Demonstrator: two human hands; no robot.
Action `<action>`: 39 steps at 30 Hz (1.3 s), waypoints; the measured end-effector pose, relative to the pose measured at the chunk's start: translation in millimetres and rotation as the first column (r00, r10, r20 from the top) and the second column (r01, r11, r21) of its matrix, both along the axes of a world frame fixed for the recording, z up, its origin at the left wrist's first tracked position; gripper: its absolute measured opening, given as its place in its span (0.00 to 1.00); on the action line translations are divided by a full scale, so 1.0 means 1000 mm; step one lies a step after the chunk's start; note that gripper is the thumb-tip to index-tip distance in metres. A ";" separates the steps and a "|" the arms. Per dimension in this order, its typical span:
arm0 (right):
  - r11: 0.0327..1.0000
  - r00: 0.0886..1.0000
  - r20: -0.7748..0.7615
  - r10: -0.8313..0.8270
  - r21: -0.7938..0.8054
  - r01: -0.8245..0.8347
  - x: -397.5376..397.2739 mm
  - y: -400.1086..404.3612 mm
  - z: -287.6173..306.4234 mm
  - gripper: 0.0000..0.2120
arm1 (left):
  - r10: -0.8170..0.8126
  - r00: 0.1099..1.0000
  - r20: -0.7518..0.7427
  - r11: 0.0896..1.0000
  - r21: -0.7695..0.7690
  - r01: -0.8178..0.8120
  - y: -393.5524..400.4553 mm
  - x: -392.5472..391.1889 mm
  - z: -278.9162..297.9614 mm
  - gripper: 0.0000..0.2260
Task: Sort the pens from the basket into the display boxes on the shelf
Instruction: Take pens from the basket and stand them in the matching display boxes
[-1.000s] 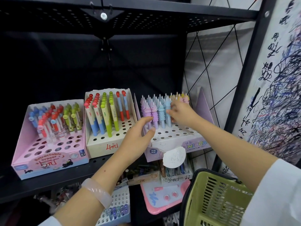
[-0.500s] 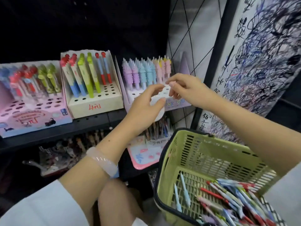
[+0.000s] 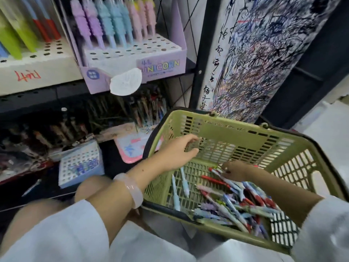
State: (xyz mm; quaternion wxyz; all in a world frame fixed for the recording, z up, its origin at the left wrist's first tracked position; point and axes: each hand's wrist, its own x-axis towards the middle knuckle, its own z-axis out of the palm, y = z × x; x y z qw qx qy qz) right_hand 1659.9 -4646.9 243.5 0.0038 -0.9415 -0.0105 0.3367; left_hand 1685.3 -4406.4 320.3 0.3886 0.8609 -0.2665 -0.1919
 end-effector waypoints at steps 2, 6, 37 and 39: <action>0.992 0.999 -0.020 0.027 -0.125 -0.029 -0.005 -0.004 -0.022 0.29 | 0.003 1.000 -0.009 0.999 0.040 -0.003 -0.001 0.002 -0.006 0.19; 0.977 0.998 0.021 0.056 -0.205 -0.050 -0.008 0.005 -0.057 0.42 | 0.015 0.999 -0.036 0.998 0.061 -0.012 0.000 0.005 -0.015 0.19; -0.382 0.767 -0.413 -0.491 0.893 0.237 0.023 0.111 0.097 0.05 | 0.013 0.844 -0.536 0.861 -0.423 -0.282 0.004 -0.005 0.016 0.16; -0.203 0.811 -0.241 -0.533 0.967 0.154 0.020 0.119 0.108 0.09 | 0.017 0.848 -0.529 0.821 -0.477 -0.314 0.006 -0.005 0.021 0.18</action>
